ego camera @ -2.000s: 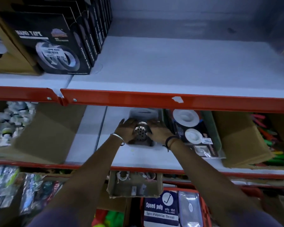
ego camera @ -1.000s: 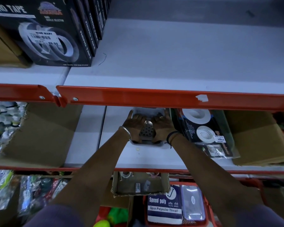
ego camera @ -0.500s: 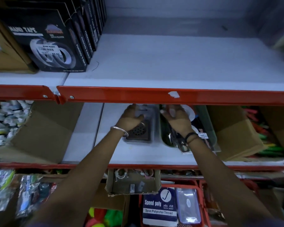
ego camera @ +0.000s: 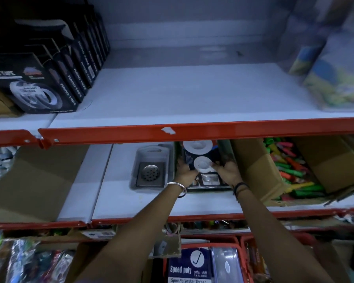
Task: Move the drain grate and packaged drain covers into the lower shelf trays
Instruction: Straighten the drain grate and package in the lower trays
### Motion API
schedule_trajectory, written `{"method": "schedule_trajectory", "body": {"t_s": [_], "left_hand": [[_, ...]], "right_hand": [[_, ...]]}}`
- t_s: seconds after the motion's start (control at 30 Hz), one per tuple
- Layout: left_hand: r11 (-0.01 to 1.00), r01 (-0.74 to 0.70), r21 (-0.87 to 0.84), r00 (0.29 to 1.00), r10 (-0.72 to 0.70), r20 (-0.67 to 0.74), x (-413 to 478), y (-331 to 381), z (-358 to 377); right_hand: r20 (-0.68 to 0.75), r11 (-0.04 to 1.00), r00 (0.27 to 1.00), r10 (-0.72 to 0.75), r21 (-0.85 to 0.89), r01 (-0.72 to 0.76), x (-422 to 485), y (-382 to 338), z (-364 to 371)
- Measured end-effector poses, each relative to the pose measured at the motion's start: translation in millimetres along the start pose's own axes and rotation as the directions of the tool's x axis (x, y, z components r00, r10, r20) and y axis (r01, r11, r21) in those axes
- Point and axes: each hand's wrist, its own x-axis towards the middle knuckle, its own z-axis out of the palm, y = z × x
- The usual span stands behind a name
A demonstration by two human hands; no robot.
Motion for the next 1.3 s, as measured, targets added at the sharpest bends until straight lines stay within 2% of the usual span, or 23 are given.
{"method": "schedule_trajectory", "body": {"t_s": [0.13, 0.2, 0.27, 0.37, 0.4, 0.43, 0.5, 0.6, 0.73, 0.83, 0.93, 1.0, 1.1, 1.3], "left_hand": [[0.992, 0.054, 0.115, 0.998, -0.057, 0.019, 32, -13, -4], [0.981, 0.01, 0.194, 0.999, -0.017, 0.034, 40, -24, 2], [0.973, -0.08, 0.215, 0.997, 0.08, 0.007, 28, -19, 8], [0.949, -0.223, 0.224, 0.961, 0.252, -0.111, 19, -19, 0], [0.924, -0.263, 0.279, 0.936, 0.314, -0.16, 12, -20, -9], [0.878, -0.303, 0.369, 0.902, 0.39, -0.186, 9, -26, -19], [0.767, -0.302, 0.566, 0.855, 0.481, -0.196, -8, -48, -43], [0.686, -0.125, 0.717, 0.855, 0.441, -0.274, -36, -94, -71], [0.491, -0.035, 0.871, 0.911, 0.373, -0.174, -51, -133, -79], [0.397, 0.002, 0.918, 0.953, 0.279, -0.123, -52, -125, -81], [0.29, -0.007, 0.957, 0.955, 0.284, -0.079, -60, -120, -80], [0.29, -0.034, 0.956, 0.958, 0.281, -0.051, -69, -123, -77], [0.344, -0.081, 0.936, 0.966, 0.26, -0.012, -93, -128, -75], [0.359, -0.137, 0.923, 0.965, 0.26, 0.042, -129, -138, -73]], "right_hand": [[-0.023, 0.99, 0.997, 0.076, -0.116, -0.078, 12, 4, 14], [-0.019, 0.978, 0.995, 0.095, -0.185, -0.097, 16, 13, 14], [-0.033, 0.97, 0.996, 0.084, -0.227, -0.09, 13, 15, 14], [-0.165, 0.9, 0.981, -0.103, -0.435, 0.021, -4, 13, 12], [-0.167, 0.863, 0.968, -0.188, -0.499, 0.081, -13, 10, 12], [-0.12, 0.843, 0.961, -0.248, -0.516, 0.152, -18, 7, 13], [0.085, 0.802, 0.935, -0.343, -0.492, 0.339, -34, 4, 16], [0.339, 0.675, 0.86, -0.381, -0.533, 0.509, -54, 11, 24], [0.448, 0.484, 0.833, -0.323, -0.678, 0.553, -72, 23, 26], [0.457, 0.503, 0.853, -0.251, -0.692, 0.518, -75, 17, 25], [0.458, 0.541, 0.864, -0.208, -0.682, 0.492, -85, 14, 26], [0.453, 0.561, 0.872, -0.186, -0.68, 0.473, -95, 17, 27], [0.44, 0.583, 0.885, -0.149, -0.684, 0.439, -119, 20, 26], [0.425, 0.575, 0.899, -0.108, -0.711, 0.405, -152, 26, 24]]}}
